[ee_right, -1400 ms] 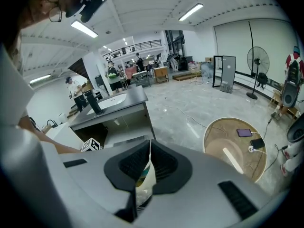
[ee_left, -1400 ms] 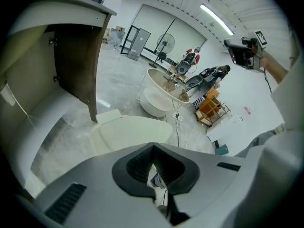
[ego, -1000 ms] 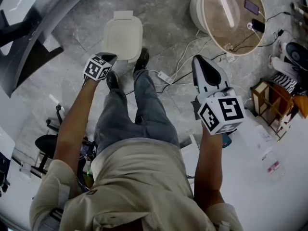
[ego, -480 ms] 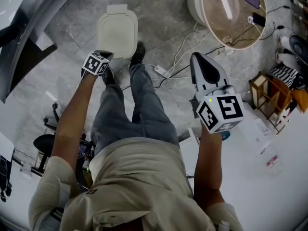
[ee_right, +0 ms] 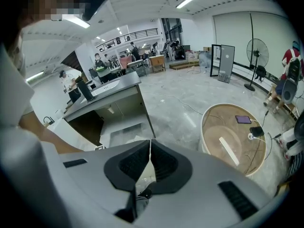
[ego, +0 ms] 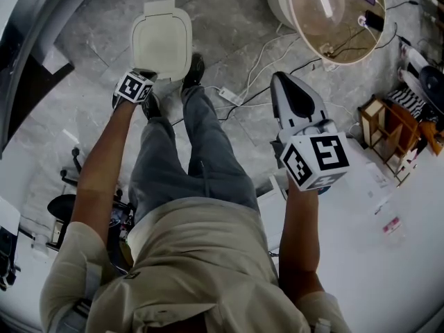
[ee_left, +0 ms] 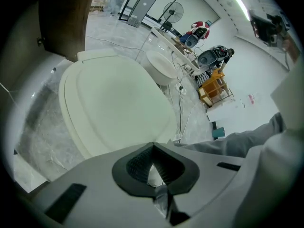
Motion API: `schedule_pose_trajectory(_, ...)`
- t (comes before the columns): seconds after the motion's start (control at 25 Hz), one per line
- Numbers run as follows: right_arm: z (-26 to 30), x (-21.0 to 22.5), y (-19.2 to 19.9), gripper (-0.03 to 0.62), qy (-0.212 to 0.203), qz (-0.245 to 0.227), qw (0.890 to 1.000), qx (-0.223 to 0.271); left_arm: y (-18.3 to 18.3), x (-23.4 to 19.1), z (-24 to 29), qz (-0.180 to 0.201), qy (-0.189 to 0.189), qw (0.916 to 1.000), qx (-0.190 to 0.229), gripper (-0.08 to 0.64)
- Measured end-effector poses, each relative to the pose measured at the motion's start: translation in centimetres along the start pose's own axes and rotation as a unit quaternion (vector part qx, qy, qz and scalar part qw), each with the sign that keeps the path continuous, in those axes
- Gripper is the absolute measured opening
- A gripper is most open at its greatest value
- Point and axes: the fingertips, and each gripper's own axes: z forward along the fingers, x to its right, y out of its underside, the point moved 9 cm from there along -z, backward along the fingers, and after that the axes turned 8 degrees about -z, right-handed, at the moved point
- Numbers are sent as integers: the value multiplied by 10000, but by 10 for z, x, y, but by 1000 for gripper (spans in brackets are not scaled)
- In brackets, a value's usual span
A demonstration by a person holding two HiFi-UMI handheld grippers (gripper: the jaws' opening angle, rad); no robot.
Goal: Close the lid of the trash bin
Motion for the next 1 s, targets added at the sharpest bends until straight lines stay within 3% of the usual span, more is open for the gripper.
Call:
schedule_pose_trajectory(0.36, 12, 4, 10, 26, -21, 70, 9999, -117, 1, -1, 18, 277, -2, 9993, -265, 14)
schedule_pose_trajectory(1.0, 18, 4, 6, 26, -62, 94, 9999, -103, -2, 1, 22, 415, 28, 9981, -461, 12)
